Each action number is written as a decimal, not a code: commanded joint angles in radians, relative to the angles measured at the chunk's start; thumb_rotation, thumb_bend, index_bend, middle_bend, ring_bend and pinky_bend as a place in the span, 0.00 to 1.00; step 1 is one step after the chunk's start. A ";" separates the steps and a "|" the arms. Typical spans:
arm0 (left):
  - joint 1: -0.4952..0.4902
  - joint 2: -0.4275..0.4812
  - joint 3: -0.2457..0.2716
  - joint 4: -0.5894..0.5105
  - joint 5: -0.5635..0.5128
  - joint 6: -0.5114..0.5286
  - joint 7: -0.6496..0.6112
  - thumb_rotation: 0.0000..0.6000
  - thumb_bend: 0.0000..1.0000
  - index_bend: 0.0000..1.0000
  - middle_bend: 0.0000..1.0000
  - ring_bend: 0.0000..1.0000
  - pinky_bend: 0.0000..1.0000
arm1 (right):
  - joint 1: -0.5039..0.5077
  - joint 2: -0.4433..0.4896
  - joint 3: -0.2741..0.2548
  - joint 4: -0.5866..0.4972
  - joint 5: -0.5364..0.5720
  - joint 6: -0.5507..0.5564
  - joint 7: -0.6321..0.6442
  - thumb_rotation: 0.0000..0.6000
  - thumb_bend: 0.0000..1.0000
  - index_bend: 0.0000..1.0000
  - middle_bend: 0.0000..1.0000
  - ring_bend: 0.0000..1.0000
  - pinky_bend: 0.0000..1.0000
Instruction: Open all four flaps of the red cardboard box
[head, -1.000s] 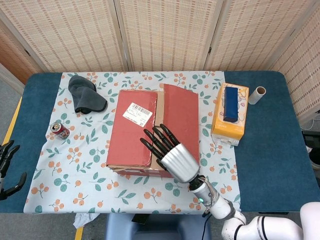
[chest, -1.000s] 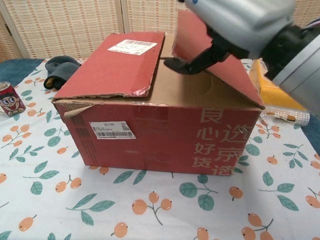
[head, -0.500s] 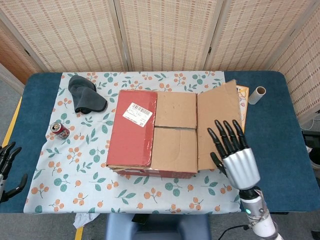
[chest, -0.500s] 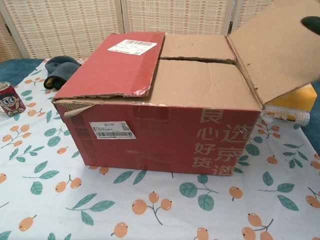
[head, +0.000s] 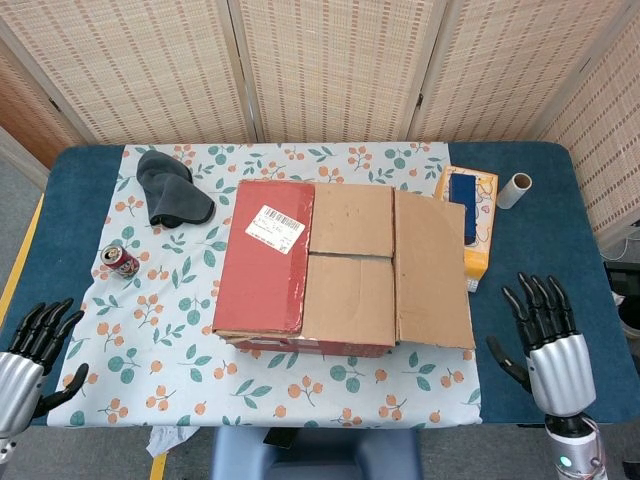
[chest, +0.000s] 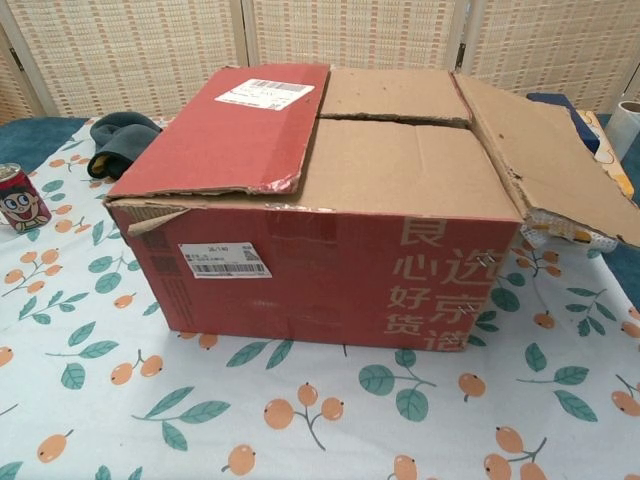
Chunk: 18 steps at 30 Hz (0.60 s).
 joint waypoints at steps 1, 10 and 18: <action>-0.043 0.030 0.007 -0.113 -0.003 -0.105 0.105 1.00 0.46 0.00 0.00 0.00 0.00 | -0.026 -0.012 0.002 0.068 0.030 0.016 0.089 1.00 0.34 0.00 0.00 0.00 0.00; -0.122 0.041 -0.009 -0.396 -0.017 -0.318 0.479 1.00 0.35 0.00 0.00 0.00 0.00 | -0.050 0.035 0.000 0.113 0.057 -0.008 0.192 1.00 0.33 0.00 0.00 0.00 0.00; -0.221 -0.003 -0.067 -0.584 -0.118 -0.511 0.714 1.00 0.25 0.00 0.00 0.00 0.00 | -0.065 0.062 0.020 0.124 0.099 -0.024 0.263 1.00 0.34 0.00 0.00 0.00 0.00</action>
